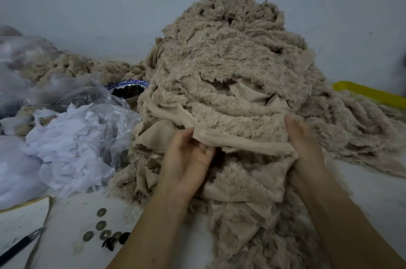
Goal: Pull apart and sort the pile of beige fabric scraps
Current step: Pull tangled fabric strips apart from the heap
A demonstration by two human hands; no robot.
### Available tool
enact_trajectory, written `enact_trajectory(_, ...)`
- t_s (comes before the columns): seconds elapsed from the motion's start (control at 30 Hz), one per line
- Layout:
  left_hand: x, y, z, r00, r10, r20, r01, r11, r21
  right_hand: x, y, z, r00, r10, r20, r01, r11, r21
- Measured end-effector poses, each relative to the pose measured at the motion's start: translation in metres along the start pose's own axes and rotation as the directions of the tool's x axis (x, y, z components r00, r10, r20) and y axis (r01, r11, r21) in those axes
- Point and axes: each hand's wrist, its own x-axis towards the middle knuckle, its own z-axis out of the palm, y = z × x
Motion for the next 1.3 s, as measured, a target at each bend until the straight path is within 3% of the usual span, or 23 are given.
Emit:
enact_trajectory(0.17,-0.003,0.003,-0.001,0.993,-0.029,0.111,0.031,0.999,-0.02,0.003,0.002,-0.002,0.999,-0.035,-0.03,0.035,0.999,-0.004)
enact_trajectory(0.37,0.001,0.023,-0.01,0.992,0.112,-0.056,-0.118,0.986,-0.115,0.007,-0.004,-0.017,0.976,0.016,-0.217,0.003,0.996,0.088)
enact_trajectory(0.53,0.0,0.03,-0.015,0.971,0.201,-0.131,-0.211,0.975,-0.068,0.008,-0.003,-0.015,0.953,-0.02,-0.301,0.044,0.996,0.071)
enact_trajectory(0.67,0.002,0.026,-0.011,0.967,0.213,-0.141,-0.206,0.976,0.067,0.009,-0.006,-0.014,0.978,-0.022,-0.206,0.042,0.995,0.092)
enact_trajectory(0.73,0.0,0.014,-0.004,0.988,0.116,-0.099,-0.105,0.989,0.108,0.009,-0.005,-0.012,0.994,0.017,-0.109,-0.003,0.993,0.12)
enact_trajectory(0.8,-0.004,0.002,0.003,0.995,0.001,-0.095,0.023,0.966,0.256,0.007,-0.004,-0.007,0.996,0.072,-0.044,-0.064,0.983,0.174)
enact_trajectory(0.87,-0.009,-0.008,0.004,0.996,-0.026,-0.084,0.068,0.836,0.545,0.008,-0.002,-0.006,0.994,0.103,-0.026,-0.095,0.975,0.203)
enact_trajectory(0.9,-0.01,-0.013,0.003,0.997,0.004,-0.079,0.052,0.718,0.694,0.008,-0.001,-0.007,0.993,0.111,-0.043,-0.103,0.982,0.156)
enact_trajectory(0.97,-0.012,-0.015,0.0,0.988,0.117,-0.098,0.032,0.468,0.883,0.008,0.0,-0.009,0.99,0.082,-0.111,-0.095,0.99,-0.109)
enact_trajectory(1.0,-0.012,-0.013,0.0,0.979,0.176,-0.104,0.022,0.417,0.909,0.01,0.003,-0.012,0.992,0.02,-0.128,-0.058,0.952,-0.301)
enact_trajectory(1.07,-0.01,-0.006,0.002,0.969,0.223,-0.103,-0.016,0.473,0.881,0.008,0.006,-0.014,0.972,-0.207,-0.111,0.084,0.749,-0.657)
enact_trajectory(1.1,-0.009,-0.002,0.004,0.971,0.216,-0.103,-0.033,0.545,0.837,0.003,0.004,-0.011,0.939,-0.339,-0.052,0.193,0.647,-0.738)
enact_trajectory(1.17,-0.009,0.003,0.011,0.979,0.19,-0.079,-0.08,0.707,0.703,-0.012,-0.002,0.0,0.845,-0.509,0.164,0.461,0.539,-0.705)
enact_trajectory(1.2,-0.009,0.003,0.014,0.982,0.179,-0.052,-0.105,0.765,0.635,-0.02,-0.004,0.008,0.823,-0.483,0.3,0.546,0.525,-0.653)
enact_trajectory(1.3,-0.008,-0.001,0.026,0.99,0.142,0.005,-0.123,0.845,0.52,-0.041,0.006,0.03,0.792,-0.052,0.609,0.56,0.461,-0.688)
